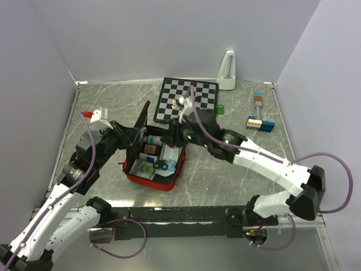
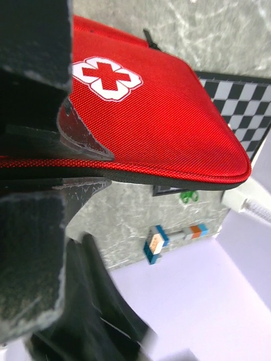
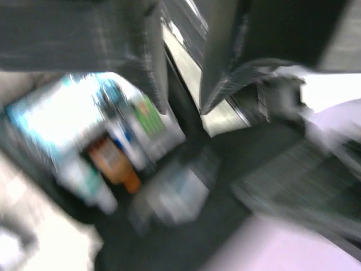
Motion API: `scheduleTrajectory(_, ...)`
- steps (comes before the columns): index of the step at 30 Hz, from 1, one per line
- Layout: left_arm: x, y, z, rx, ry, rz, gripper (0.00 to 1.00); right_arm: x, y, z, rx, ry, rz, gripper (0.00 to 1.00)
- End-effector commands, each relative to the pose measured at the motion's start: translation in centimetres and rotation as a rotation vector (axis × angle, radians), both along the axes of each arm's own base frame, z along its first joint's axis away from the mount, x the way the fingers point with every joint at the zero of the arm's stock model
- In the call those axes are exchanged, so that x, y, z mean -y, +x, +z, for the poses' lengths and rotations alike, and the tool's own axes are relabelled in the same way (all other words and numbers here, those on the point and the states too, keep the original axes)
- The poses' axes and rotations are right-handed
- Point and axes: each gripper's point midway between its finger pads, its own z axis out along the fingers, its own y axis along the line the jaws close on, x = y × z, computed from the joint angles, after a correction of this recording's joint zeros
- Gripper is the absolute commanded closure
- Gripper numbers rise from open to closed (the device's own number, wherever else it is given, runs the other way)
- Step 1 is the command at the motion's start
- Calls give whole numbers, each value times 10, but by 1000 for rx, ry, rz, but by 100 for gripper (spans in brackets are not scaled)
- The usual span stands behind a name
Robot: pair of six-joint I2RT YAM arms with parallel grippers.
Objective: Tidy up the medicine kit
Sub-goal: Place the medical item at the medicine box, then close the lid of the medicine box.
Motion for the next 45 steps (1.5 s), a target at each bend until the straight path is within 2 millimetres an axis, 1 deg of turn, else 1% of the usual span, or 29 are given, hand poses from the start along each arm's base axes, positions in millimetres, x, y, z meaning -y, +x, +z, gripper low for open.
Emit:
scheduleTrajectory(1, 15, -8, -17, -77, 33, -98, 99, -40, 20, 66, 149, 119, 52, 71)
scheduleTrajectory(3, 16, -10, -19, -88, 45, -108, 99, -52, 27, 59, 136, 97, 65, 80)
scheduleTrajectory(5, 16, -10, -18, -85, 47, -112, 99, -63, 31, 47, 115, 81, 82, 86)
scheduleTrajectory(6, 15, -10, -17, -79, 45, -111, 99, -67, 31, 45, 115, 83, 89, 89)
scheduleTrajectory(11, 16, -11, -12, -70, 25, -111, 99, -81, 35, 32, 81, 52, 112, 100)
scheduleTrajectory(13, 17, -12, -12, -67, 16, -113, 99, -86, 36, 27, 73, 46, 117, 100)
scheduleTrajectory(14, 17, -12, -11, -66, 12, -114, 99, -88, 38, 28, 73, 48, 118, 100)
scheduleTrajectory(18, 20, -13, -9, -61, 1, -128, 99, -103, 39, 18, 42, 53, 149, 100)
scheduleTrajectory(23, 21, -15, -5, -57, 4, -141, 99, -117, 47, -6, -8, 20, 147, 100)
scheduleTrajectory(27, 17, -17, -3, -50, 4, -131, 99, -121, 50, -24, -44, -22, 148, 100)
scheduleTrajectory(28, 16, -17, -4, -48, 6, -125, 99, -121, 50, -26, -46, -30, 148, 100)
scheduleTrajectory(29, 16, -18, -5, -48, 5, -125, 99, -120, 50, -24, -37, -28, 147, 100)
scheduleTrajectory(30, 15, -18, -5, -48, 5, -122, 99, -117, 50, -17, -20, -18, 139, 97)
scheduleTrajectory(31, 15, -18, -5, -47, 4, -119, 99, -110, 49, -1, 12, 6, 125, 91)
scheduleTrajectory(32, 14, -18, -8, -52, 7, -117, 99, -103, 48, 14, 42, 30, 115, 82)
scheduleTrajectory(34, 14, -17, -10, -54, 11, -115, 99, -87, 44, 43, 85, 64, 97, 61)
scheduleTrajectory(35, 14, -16, -10, -53, 15, -111, 99, -79, 41, 54, 97, 77, 92, 52)
scheduleTrajectory(36, 13, -15, -12, -57, 20, -105, 99, -69, 37, 63, 99, 81, 90, 46)
scheduleTrajectory(37, 13, -14, -13, -57, 25, -103, 99, -58, 33, 70, 100, 79, 85, 43)
scheduleTrajectory(38, 12, -13, -15, -60, 35, -100, 99, -46, 31, 73, 103, 64, 64, 41)
scheduleTrajectory(39, 13, -12, -17, -62, 41, -100, 96, -30, 29, 70, 104, 32, 30, 40)
scheduleTrajectory(40, 15, -11, -19, -58, 49, -111, 91, -14, 31, 57, 115, -11, -17, 39)
scheduleTrajectory(41, 18, -10, -23, -69, 57, -126, 85, 0, 26, 56, 128, -17, -35, 39)
scheduleTrajectory(42, 22, -10, -27, -77, 63, -150, 82, 23, 27, 54, 158, -36, -101, 39)
scheduleTrajectory(44, 38, -12, -37, -107, 66, -238, 74, 55, 29, 38, 172, -88, -190, 38)
scheduleTrajectory(45, 46, -14, -42, -118, 66, -282, 67, 72, 29, 29, 162, -110, -228, 38)
